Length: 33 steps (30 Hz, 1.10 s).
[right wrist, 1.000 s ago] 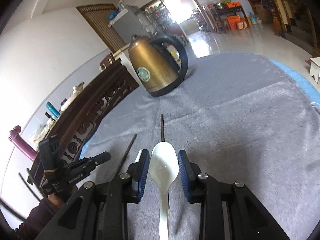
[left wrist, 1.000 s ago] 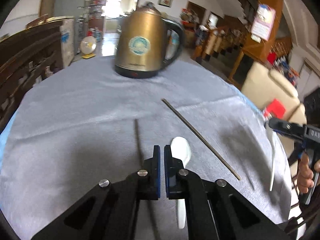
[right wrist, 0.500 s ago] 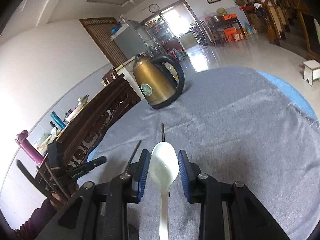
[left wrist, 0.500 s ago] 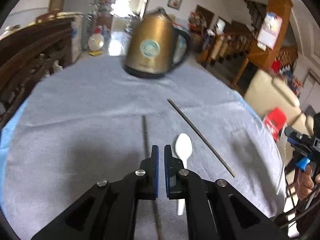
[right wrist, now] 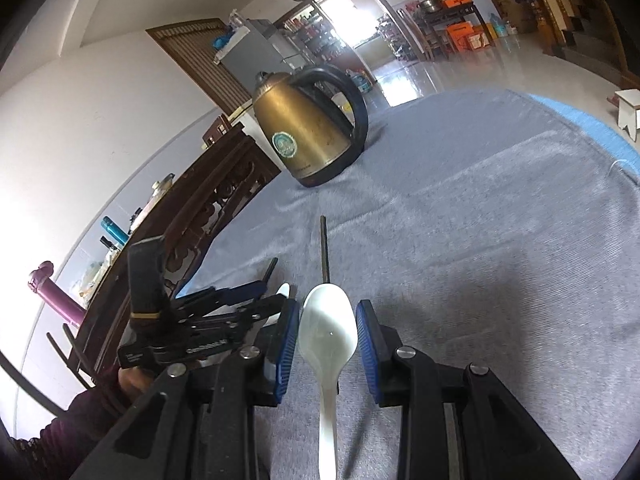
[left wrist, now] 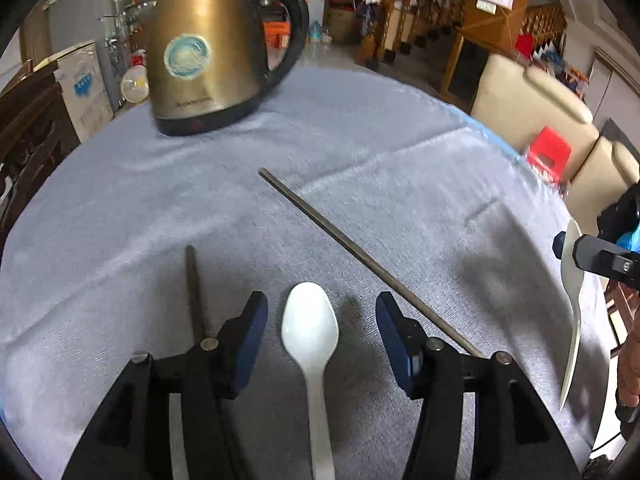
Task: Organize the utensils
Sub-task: 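Close the right tool on one white spoon while the left tool grasps another, then lift the white spoons with both tools and lower them into the cup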
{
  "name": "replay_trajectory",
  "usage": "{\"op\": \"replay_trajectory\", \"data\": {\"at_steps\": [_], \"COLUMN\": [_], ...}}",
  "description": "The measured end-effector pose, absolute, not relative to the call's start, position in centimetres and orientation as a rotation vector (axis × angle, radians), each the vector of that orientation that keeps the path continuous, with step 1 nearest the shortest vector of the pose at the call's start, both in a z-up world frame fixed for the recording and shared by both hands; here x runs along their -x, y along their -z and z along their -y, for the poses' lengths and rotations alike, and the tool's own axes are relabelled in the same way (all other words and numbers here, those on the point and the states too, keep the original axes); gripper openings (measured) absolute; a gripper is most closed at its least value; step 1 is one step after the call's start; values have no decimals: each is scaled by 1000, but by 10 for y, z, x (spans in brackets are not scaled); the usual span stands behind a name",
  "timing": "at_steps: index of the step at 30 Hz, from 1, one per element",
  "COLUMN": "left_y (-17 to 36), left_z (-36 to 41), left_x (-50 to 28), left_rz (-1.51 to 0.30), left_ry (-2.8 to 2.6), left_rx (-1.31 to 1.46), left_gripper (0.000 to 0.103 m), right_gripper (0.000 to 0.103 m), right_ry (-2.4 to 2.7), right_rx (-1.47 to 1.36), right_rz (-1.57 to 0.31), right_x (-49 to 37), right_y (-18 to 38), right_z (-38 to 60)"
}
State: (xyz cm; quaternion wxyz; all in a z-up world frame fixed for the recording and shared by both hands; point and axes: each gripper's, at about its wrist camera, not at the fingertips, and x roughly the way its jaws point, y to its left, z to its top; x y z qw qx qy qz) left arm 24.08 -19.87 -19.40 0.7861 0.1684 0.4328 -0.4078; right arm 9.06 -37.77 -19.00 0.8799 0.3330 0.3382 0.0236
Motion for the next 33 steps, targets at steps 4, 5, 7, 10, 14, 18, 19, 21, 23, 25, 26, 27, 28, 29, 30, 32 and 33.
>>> {"op": "replay_trajectory", "data": {"at_steps": [4, 5, 7, 10, 14, 18, 19, 21, 23, 25, 26, 27, 28, 29, 30, 32, 33], "left_y": [204, 204, 201, 190, 175, 157, 151, 143, 137, 132, 130, 127, 123, 120, 114, 105, 98], "left_z": [199, 197, 192, 179, 155, 119, 104, 83, 64, 43, 35, 25, 14, 8, -1, -10, -16], "left_x": [-239, -238, -236, -238, -242, -243, -242, -239, -234, -227, -224, -219, -212, -207, -199, -187, -177], "left_rz": [-931, -922, -901, -874, -845, -814, -801, -780, -761, -745, -738, -730, -719, -709, -691, -665, -643], "left_ry": [887, 885, 883, 870, 808, 732, 702, 657, 613, 569, 551, 531, 512, 501, 490, 483, 482], "left_rx": [-376, -375, -370, -320, -257, -157, -117, -68, -33, 3, 15, 29, 44, 56, 70, 85, 95], "left_gripper": [31, 30, 30, 30, 30, 30, 30, 30, 30, 30, 30, 30, 30, 30, 30, 30, 30], "right_gripper": [32, 32, 32, 32, 32, 32, 32, 32, 32, 32, 32, 32, 32, 32, 32, 32, 32], "right_ry": [-62, -64, -64, -60, -34, 8, 16, 37, 62, 81, 88, 93, 100, 107, 113, 118, 117], "right_rx": [-695, -693, -690, -688, -667, -639, -640, -640, -628, -620, -621, -624, -626, -622, -613, -592, -579], "right_rz": [-712, -711, -708, -697, -673, -647, -640, -615, -589, -566, -554, -544, -531, -516, -500, -474, -456], "right_x": [-95, -95, -93, -90, -80, -67, -63, -53, -42, -32, -26, -21, -15, -9, -4, 6, 12], "right_y": [194, 193, 192, 188, 178, 168, 166, 160, 151, 144, 140, 136, 131, 125, 119, 107, 99], "right_z": [374, 373, 372, 373, 372, 374, 375, 377, 378, 380, 382, 382, 383, 383, 383, 380, 377]}}
